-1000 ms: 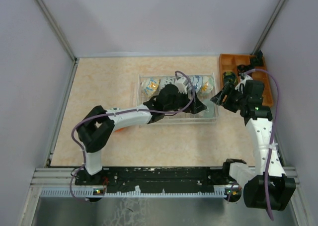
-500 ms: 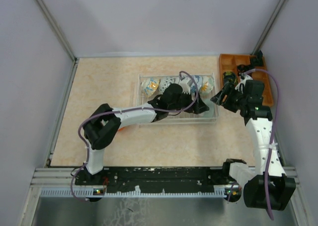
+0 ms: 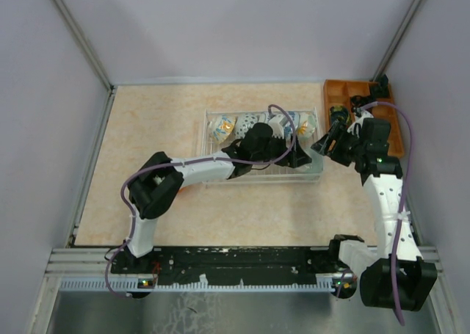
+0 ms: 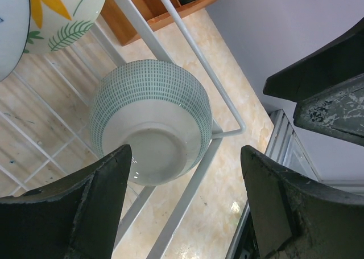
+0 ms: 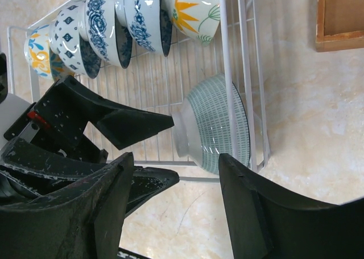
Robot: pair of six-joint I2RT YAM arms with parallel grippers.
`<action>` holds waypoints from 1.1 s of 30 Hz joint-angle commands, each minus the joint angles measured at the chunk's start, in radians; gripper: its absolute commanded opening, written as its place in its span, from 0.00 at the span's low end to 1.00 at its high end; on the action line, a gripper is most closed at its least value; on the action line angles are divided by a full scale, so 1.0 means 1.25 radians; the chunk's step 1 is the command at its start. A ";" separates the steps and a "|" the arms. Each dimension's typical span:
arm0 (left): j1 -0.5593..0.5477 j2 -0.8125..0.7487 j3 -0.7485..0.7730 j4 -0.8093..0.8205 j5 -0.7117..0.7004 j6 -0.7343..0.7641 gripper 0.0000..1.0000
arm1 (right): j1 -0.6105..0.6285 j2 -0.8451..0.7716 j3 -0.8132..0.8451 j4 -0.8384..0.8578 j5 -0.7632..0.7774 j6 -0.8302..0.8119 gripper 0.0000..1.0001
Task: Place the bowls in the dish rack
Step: Adjust the bowl in the dish rack.
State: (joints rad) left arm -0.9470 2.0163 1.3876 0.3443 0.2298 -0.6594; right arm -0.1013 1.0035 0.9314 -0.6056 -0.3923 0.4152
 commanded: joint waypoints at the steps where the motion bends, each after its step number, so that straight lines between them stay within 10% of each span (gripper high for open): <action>1: 0.002 -0.004 0.008 0.016 0.005 -0.004 0.84 | -0.001 -0.006 0.013 0.041 -0.003 0.004 0.62; 17: 0.027 -0.186 -0.053 -0.003 -0.018 0.032 0.97 | -0.001 -0.016 0.031 0.022 0.007 0.004 0.71; 21: 0.053 -0.292 -0.091 -0.076 -0.042 0.059 1.00 | -0.001 -0.025 0.047 0.001 0.008 -0.002 0.97; 33: 0.153 -0.722 -0.214 -0.468 -0.184 0.118 1.00 | 0.000 -0.082 0.047 0.081 -0.145 0.153 0.99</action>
State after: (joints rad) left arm -0.7845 1.2678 1.1584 -0.0116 0.0914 -0.5415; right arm -0.1013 0.9718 0.9730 -0.6113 -0.4366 0.5377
